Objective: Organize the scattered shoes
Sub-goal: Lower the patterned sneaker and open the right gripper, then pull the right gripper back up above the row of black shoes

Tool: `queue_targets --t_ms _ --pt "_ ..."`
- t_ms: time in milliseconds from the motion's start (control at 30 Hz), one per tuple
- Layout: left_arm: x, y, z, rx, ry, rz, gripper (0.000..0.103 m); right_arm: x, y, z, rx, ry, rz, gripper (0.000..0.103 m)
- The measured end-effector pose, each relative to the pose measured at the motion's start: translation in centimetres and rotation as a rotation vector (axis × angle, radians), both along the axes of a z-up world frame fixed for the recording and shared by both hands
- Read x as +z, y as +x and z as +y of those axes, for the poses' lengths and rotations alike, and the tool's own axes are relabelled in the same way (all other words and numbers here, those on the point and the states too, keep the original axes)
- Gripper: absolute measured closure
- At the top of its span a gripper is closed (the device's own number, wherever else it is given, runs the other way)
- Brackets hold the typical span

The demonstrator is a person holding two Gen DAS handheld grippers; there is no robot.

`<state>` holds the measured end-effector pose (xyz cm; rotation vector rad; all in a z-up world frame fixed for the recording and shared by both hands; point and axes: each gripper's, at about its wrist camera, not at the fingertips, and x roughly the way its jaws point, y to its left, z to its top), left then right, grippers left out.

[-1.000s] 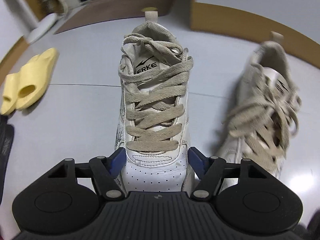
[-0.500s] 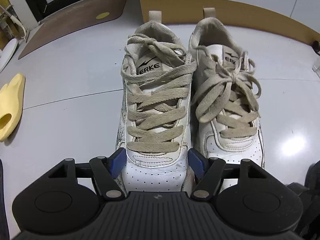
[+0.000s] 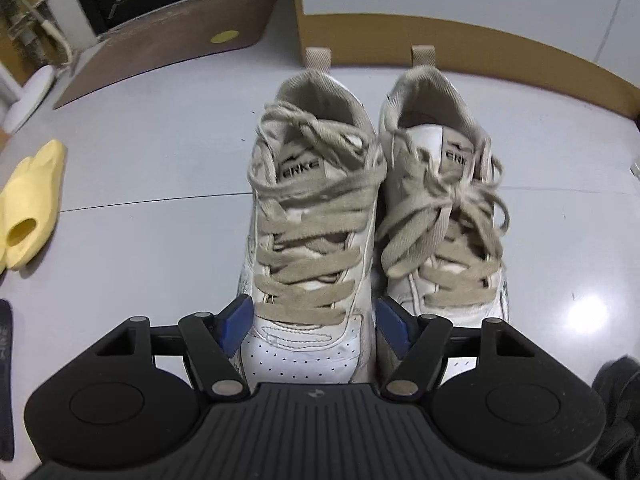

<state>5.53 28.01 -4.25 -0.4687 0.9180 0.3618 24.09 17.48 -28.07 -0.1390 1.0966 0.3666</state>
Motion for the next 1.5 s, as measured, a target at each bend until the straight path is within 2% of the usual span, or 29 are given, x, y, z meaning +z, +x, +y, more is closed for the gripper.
queue_targets --t_ms 133,367,467,500,633,700,800,900,967,1067,1133,1233,1367,1500 --pt "0.6 -0.6 -0.1 0.001 0.007 -0.011 0.022 2.0 0.3 -1.9 0.023 0.013 -0.004 0.03" --pt "1.1 -1.7 0.0 0.003 -0.038 -0.03 0.022 5.4 -1.8 -4.0 0.101 -0.018 -0.023 0.03" --pt "1.6 -2.1 -0.3 -0.008 -0.045 -0.043 0.022 8.9 -2.3 -6.0 0.122 -0.01 -0.045 0.03" --pt "1.7 -2.2 -0.5 -0.016 -0.059 -0.047 0.022 9.0 -2.4 -6.2 0.122 -0.011 -0.046 0.03" --pt "2.1 -2.4 -1.3 -0.036 -0.101 -0.062 0.022 13.4 -2.9 -8.3 0.126 -0.033 -0.075 0.03" --pt "2.3 -2.5 -1.8 -0.048 -0.115 -0.07 0.022 14.7 -3.0 -8.9 0.094 -0.028 -0.093 0.03" --pt "2.9 -2.8 -2.6 -0.073 -0.133 -0.092 0.022 19.5 -4.7 -10.3 0.128 -0.061 -0.155 0.026" --pt "3.4 -3.2 -3.6 -0.095 -0.121 -0.107 0.021 22.5 -6.5 -12.6 0.104 -0.023 -0.171 0.024" --pt "3.6 -3.3 -4.1 -0.106 -0.116 -0.111 0.021 23.6 -7.4 -13.7 0.103 -0.027 -0.182 0.024" --pt "3.8 -3.5 -5.0 -0.125 -0.118 -0.113 0.021 25.8 -9.2 -15.5 0.113 -0.058 -0.251 0.024" --pt "4.1 -3.7 -5.7 -0.138 -0.094 -0.116 0.021 27.1 -9.9 -16.7 0.111 -0.052 -0.271 0.024" --pt "4.8 -4.4 -7.0 -0.156 -0.062 -0.134 0.02 29.5 -11.1 -19.4 0.067 -0.001 -0.287 0.024" --pt "5.9 -5.9 -9.1 -0.172 -0.027 -0.169 0.019 31.8 -13.1 -22.8 0.009 0.066 -0.284 0.023" --pt "5.9 -6.9 -11.9 -0.24 -0.001 -0.171 0.019 32.6 -14.7 -24.8 0.001 0.067 -0.294 0.023"
